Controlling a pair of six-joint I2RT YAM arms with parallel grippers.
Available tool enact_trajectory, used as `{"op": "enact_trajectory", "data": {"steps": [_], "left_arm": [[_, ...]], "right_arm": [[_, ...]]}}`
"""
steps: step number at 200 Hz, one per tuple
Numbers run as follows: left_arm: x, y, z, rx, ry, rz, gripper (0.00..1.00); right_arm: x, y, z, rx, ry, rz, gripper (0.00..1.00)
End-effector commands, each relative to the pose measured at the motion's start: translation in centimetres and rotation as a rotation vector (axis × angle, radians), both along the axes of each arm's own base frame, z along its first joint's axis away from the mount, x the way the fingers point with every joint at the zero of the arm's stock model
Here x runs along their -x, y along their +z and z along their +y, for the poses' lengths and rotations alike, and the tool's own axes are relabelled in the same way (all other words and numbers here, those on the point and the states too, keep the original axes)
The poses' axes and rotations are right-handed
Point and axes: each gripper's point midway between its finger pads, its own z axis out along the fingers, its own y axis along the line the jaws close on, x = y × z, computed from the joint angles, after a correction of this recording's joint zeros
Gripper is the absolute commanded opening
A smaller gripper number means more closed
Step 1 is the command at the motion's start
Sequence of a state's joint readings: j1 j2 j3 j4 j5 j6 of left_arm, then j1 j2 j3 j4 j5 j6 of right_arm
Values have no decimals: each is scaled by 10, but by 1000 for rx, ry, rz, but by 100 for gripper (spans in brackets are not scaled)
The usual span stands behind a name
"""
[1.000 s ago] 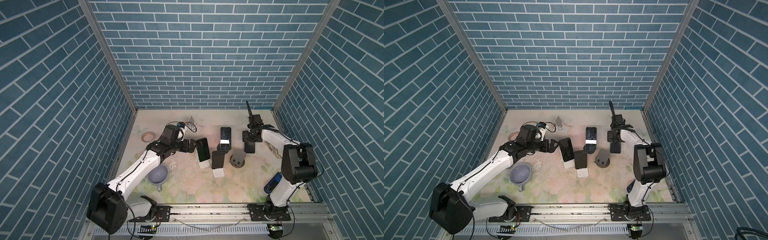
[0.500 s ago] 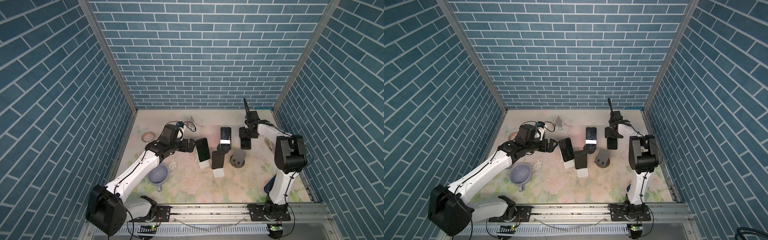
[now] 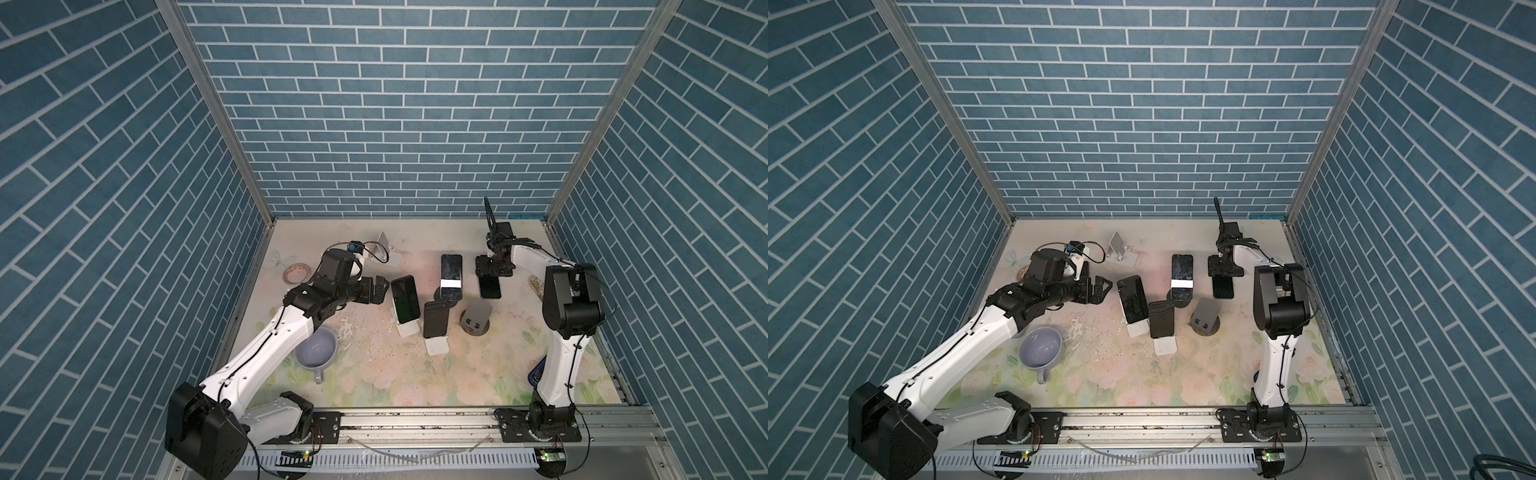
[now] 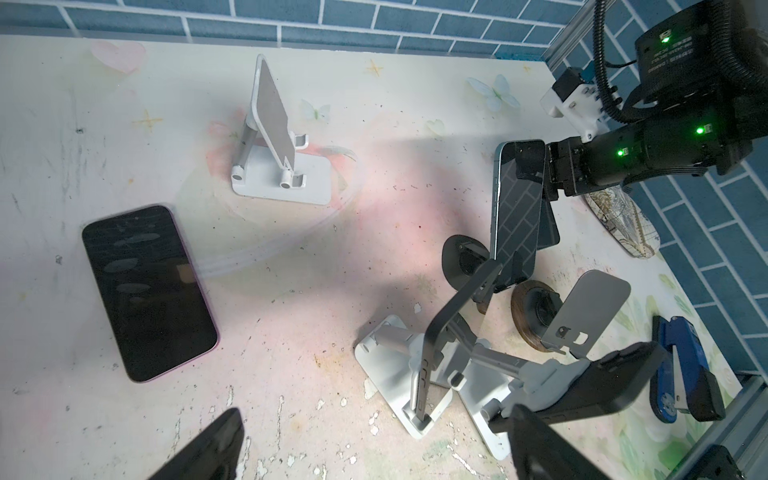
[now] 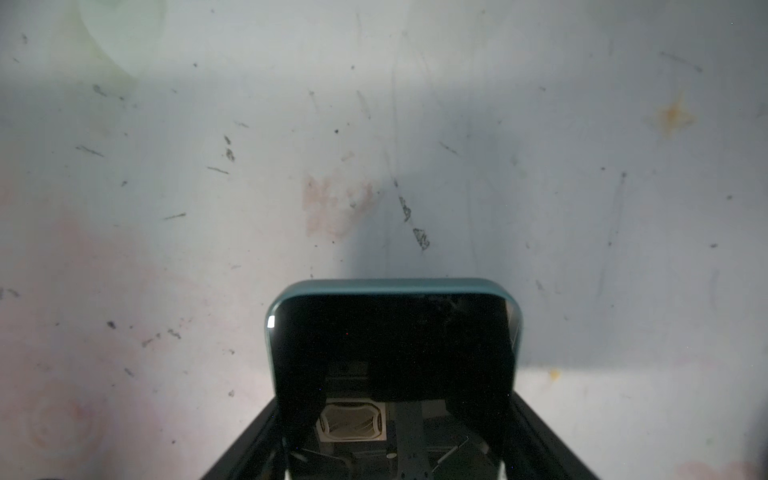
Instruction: Remove the phone from the phone stand
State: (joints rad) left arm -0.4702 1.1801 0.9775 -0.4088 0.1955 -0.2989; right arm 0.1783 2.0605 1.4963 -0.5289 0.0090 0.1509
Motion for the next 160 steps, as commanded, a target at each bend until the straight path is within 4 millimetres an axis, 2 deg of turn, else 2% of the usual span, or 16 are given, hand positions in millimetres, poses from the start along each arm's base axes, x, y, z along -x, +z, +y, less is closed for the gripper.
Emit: {"op": "enact_trajectory", "data": {"steps": [1, 63, 113, 160], "left_arm": [[3, 1, 4, -11, 9, -3, 100], [3, 2, 6, -12, 17, -8, 100], [4, 2, 6, -12, 19, -5, 100], [4, 2, 6, -14, 18, -7, 100]], "right_arm": [[-6, 0, 3, 0, 32, 11, 53], [-5, -10, 2, 14, 40, 67, 54], [-6, -11, 3, 12, 40, 74, 56], [-7, -4, 5, -3, 31, 61, 71]]}}
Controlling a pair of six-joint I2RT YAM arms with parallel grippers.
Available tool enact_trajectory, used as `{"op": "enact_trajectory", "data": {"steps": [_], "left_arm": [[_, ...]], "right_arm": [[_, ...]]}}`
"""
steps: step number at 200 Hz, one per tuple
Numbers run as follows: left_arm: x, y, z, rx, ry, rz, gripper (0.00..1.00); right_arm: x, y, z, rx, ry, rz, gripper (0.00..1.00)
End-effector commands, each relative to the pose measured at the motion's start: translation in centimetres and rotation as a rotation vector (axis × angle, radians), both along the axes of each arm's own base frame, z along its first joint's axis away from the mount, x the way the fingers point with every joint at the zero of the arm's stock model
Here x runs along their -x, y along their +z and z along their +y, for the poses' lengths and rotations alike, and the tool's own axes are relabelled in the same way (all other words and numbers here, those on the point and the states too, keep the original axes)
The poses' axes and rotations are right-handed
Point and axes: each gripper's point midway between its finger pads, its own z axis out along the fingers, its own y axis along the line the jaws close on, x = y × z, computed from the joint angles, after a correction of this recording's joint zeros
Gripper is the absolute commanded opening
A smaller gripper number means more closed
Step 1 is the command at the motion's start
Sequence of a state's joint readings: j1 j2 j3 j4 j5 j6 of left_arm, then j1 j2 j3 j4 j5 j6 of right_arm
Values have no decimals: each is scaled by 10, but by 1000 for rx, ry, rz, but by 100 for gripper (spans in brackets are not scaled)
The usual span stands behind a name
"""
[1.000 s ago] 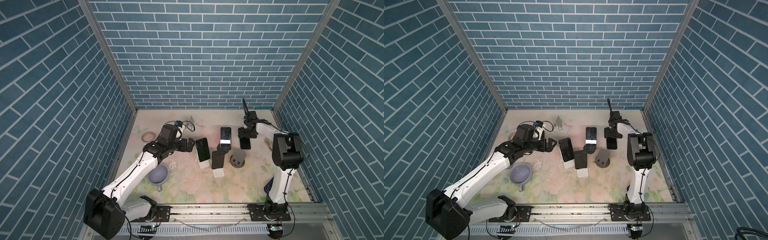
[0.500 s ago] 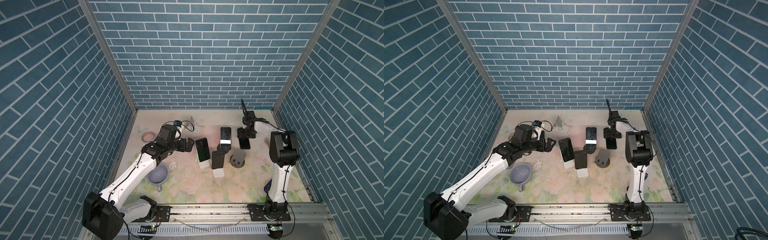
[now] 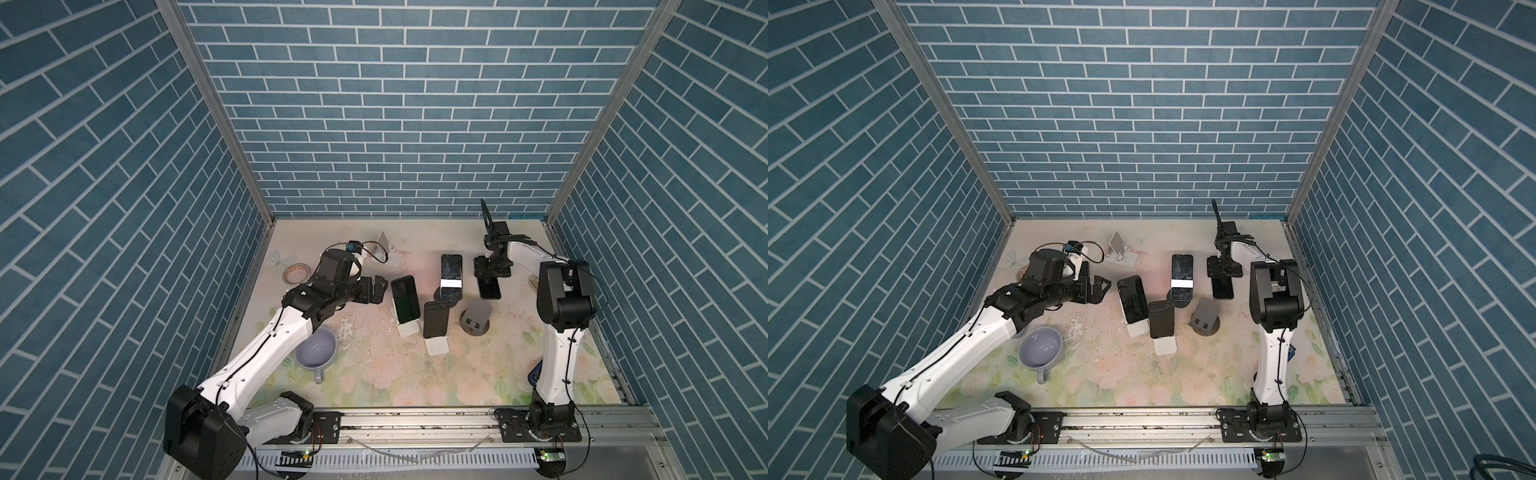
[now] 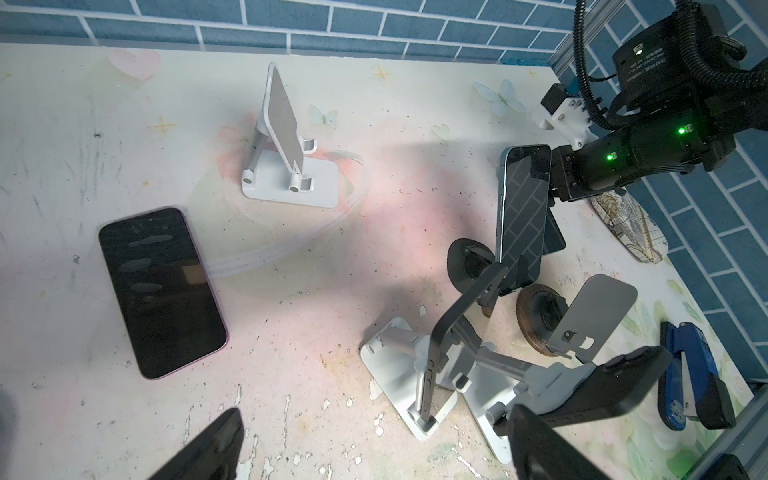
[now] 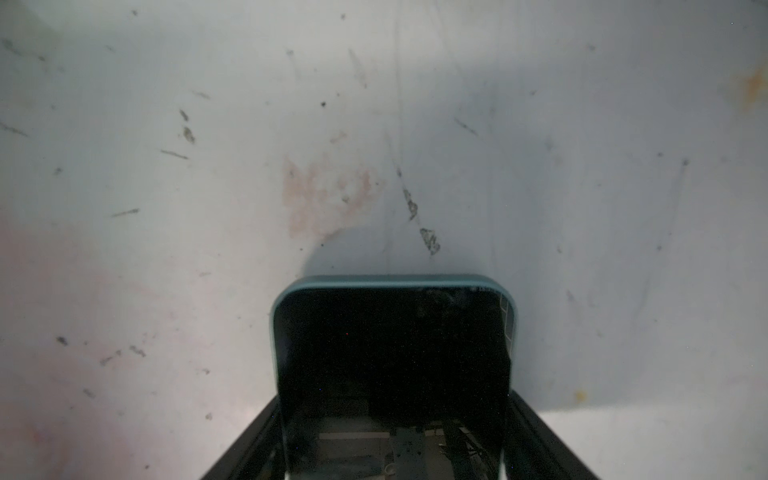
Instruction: Remove the phone from the phone stand
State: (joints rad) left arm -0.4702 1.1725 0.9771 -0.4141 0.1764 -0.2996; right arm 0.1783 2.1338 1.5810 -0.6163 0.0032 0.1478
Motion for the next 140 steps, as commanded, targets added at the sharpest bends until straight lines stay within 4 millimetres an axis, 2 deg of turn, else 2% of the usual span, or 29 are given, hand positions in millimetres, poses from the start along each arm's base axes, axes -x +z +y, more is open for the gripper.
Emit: {"op": "enact_trajectory", "data": {"steps": [1, 31, 75, 105, 140], "left_arm": [[4, 1, 3, -4, 3, -1, 100], [2, 0, 1, -8, 0, -1, 100], [-1, 5, 0, 1, -1, -25, 100], [-2, 4, 2, -8, 9, -29, 100], [-1, 3, 6, -8, 26, -34, 100]], "right_arm": [[-8, 10, 4, -14, 25, -16, 71], [-11, 29, 4, -26, 8, -56, 81], [-10, 68, 0, -29, -44, -131, 84], [4, 91, -7, -26, -117, -164, 85], [31, 112, -10, -47, -197, -188, 84]]}}
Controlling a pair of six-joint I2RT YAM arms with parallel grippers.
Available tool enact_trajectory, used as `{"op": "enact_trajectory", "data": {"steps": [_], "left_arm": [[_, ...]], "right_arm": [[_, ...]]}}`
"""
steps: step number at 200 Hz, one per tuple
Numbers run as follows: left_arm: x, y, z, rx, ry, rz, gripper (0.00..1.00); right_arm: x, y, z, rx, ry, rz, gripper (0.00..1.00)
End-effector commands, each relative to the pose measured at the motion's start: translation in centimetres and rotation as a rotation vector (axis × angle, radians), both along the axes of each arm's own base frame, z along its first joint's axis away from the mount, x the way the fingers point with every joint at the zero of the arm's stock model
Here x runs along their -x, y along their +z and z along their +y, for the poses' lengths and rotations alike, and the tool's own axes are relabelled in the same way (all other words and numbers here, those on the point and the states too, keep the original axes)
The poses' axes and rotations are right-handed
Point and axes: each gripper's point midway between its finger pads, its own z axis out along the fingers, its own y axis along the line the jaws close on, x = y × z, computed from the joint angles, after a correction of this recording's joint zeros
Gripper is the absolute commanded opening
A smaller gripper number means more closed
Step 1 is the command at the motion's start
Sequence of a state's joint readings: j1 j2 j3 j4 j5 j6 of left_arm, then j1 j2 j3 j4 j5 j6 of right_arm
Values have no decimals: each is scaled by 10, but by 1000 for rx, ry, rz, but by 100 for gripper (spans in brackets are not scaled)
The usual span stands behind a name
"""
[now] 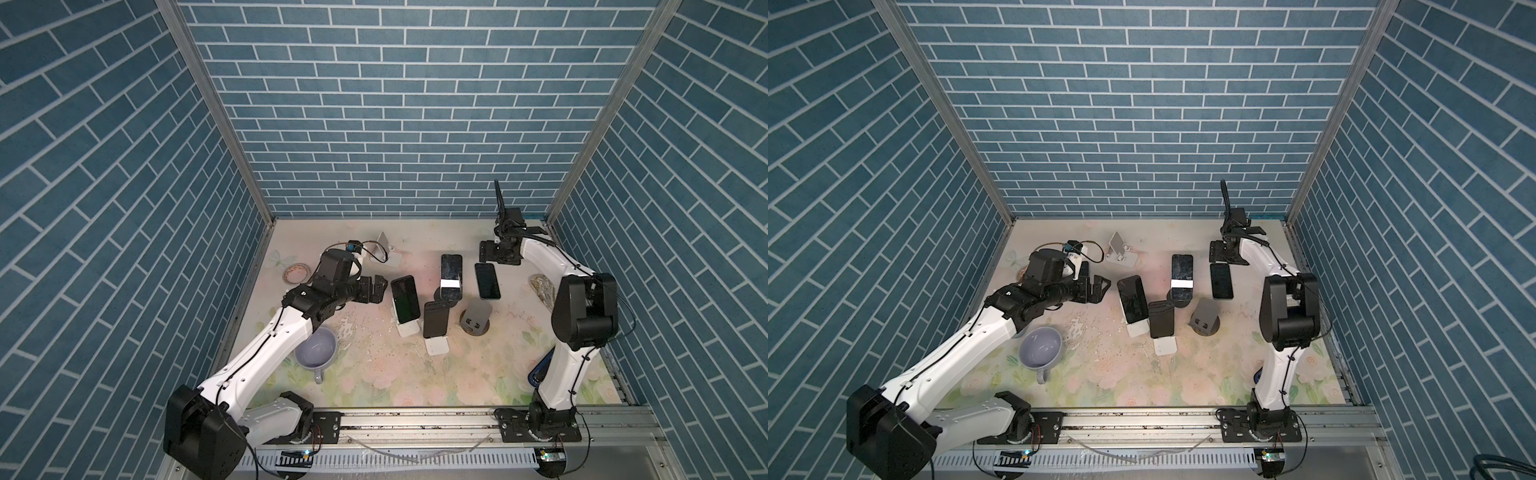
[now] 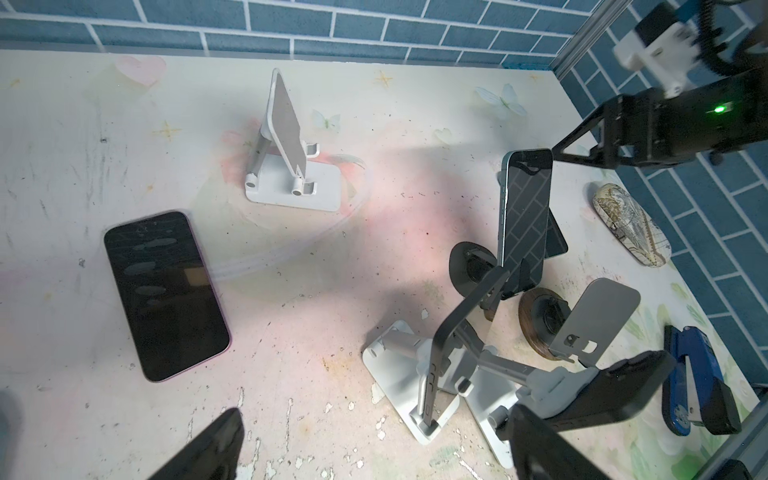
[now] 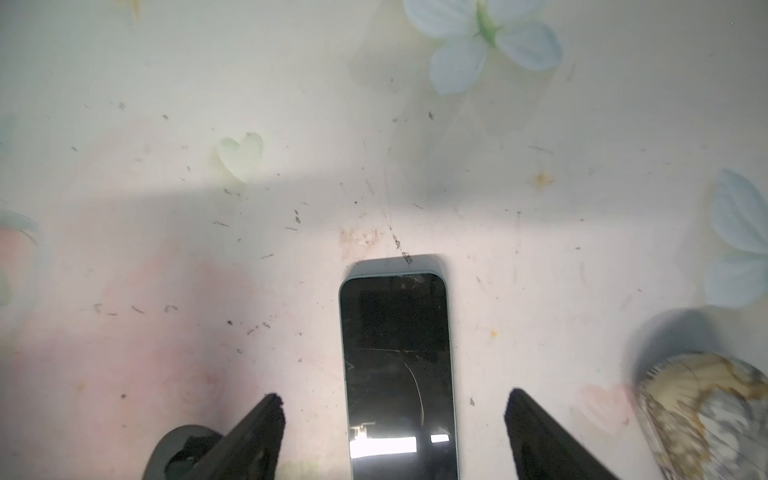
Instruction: Remove the phone from the phone stand
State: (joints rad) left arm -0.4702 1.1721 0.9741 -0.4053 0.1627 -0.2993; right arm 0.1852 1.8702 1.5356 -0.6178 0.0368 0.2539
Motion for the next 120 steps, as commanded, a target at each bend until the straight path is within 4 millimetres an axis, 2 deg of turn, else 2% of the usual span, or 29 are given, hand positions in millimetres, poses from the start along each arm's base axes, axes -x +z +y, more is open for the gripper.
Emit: {"op": "enact_trajectory", "data": {"steps": [1, 53, 86, 111, 120], "left_arm": [[1, 2, 4, -3, 15, -25, 100], [5, 10, 3, 30, 18, -27, 100], [7, 4, 3, 36, 23, -9, 100], [9, 0, 2, 43, 26, 2, 100], [9, -1, 3, 45, 31, 3, 100]], "right_arm": [[29, 9, -8, -8, -95, 26, 84], [86, 26, 2, 29, -108, 35, 85], [122, 32, 9, 96, -95, 23, 88], [147, 33, 14, 68, -99, 31, 99], [153, 33, 15, 66, -104, 30, 99]]}}
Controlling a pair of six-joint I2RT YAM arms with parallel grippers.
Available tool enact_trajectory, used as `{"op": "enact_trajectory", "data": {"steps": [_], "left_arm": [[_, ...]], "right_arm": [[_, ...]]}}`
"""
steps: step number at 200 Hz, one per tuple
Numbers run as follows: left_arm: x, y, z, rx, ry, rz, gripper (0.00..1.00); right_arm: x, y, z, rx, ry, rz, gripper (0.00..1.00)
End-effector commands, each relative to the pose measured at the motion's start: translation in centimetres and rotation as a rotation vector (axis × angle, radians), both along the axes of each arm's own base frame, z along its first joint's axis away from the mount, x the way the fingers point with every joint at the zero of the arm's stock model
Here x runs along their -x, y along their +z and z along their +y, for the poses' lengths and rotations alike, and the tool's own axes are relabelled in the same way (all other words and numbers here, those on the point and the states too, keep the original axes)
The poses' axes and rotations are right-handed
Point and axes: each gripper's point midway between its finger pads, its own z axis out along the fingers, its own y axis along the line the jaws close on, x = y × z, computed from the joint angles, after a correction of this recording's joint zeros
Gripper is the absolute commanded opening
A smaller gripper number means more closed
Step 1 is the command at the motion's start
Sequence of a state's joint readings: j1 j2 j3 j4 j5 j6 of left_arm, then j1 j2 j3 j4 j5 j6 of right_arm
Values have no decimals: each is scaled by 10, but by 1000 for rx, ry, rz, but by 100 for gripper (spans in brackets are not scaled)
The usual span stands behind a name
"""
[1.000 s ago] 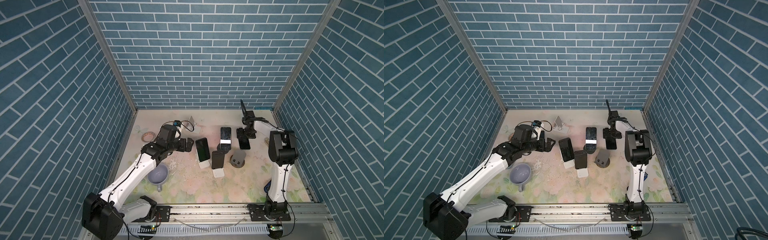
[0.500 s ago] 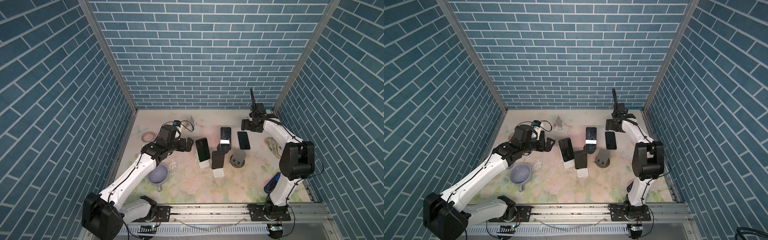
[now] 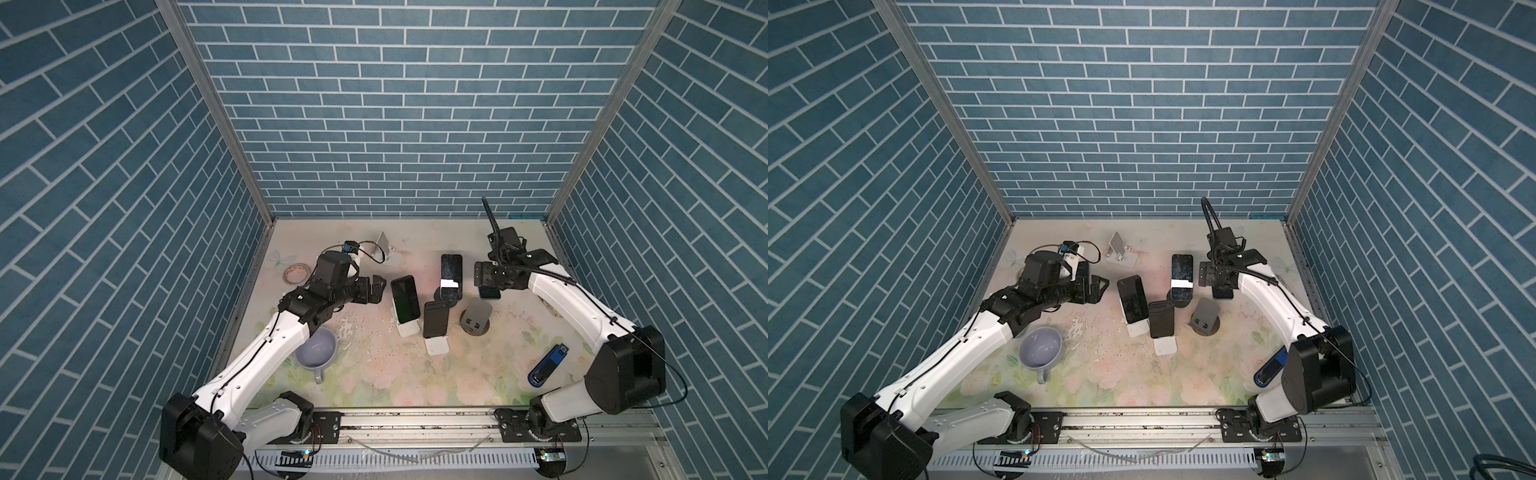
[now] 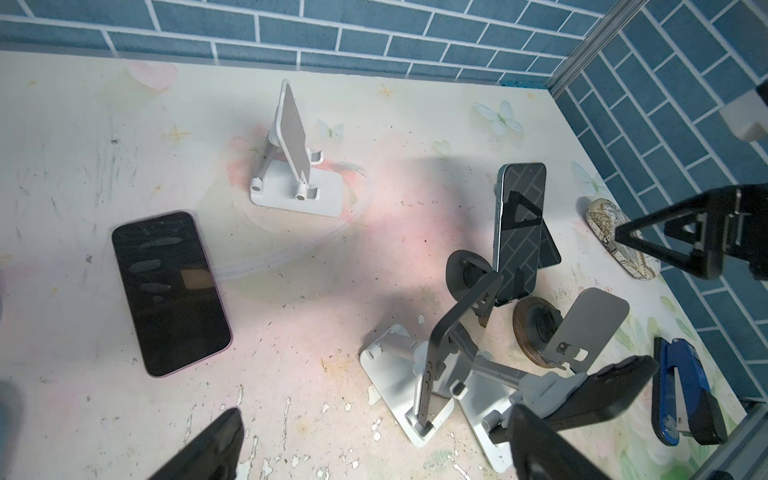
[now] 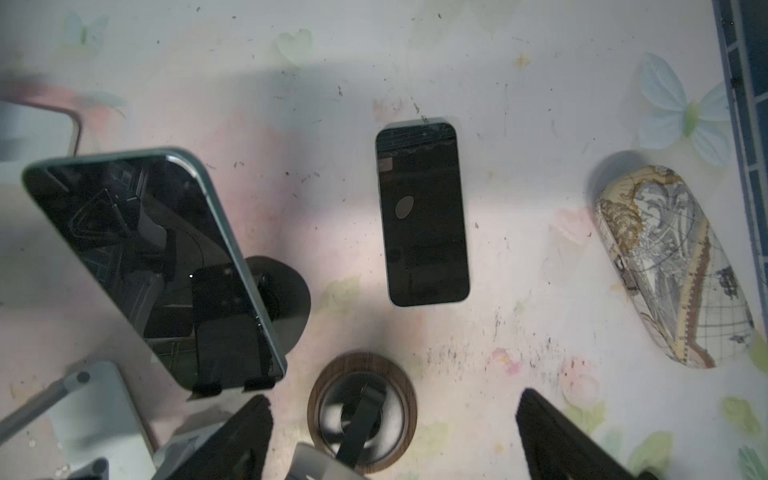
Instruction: Remove the phone from the phone stand
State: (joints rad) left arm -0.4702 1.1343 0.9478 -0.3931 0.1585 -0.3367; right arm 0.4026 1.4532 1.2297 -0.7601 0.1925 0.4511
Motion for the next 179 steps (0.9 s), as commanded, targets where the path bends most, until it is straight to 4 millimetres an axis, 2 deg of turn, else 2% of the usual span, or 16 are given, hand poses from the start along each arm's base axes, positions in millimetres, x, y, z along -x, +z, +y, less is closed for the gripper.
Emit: {"op": "enact_trajectory", "data": {"steps": [1, 52, 102, 138, 179], "left_arm": [[4, -4, 0, 13, 3, 7, 100], [5, -10, 6, -4, 28, 7, 100], [4, -19, 12, -9, 71, 12, 100], [0, -17, 10, 10, 76, -11, 100], [-7, -14, 11, 3, 92, -30, 100]], "right_arm": [[30, -4, -13, 25, -75, 32, 99], [51, -14, -1, -1, -95, 60, 99], [57, -31, 11, 14, -132, 72, 99], [61, -44, 10, 30, -210, 67, 99], [61, -58, 19, 2, -242, 59, 99]]}}
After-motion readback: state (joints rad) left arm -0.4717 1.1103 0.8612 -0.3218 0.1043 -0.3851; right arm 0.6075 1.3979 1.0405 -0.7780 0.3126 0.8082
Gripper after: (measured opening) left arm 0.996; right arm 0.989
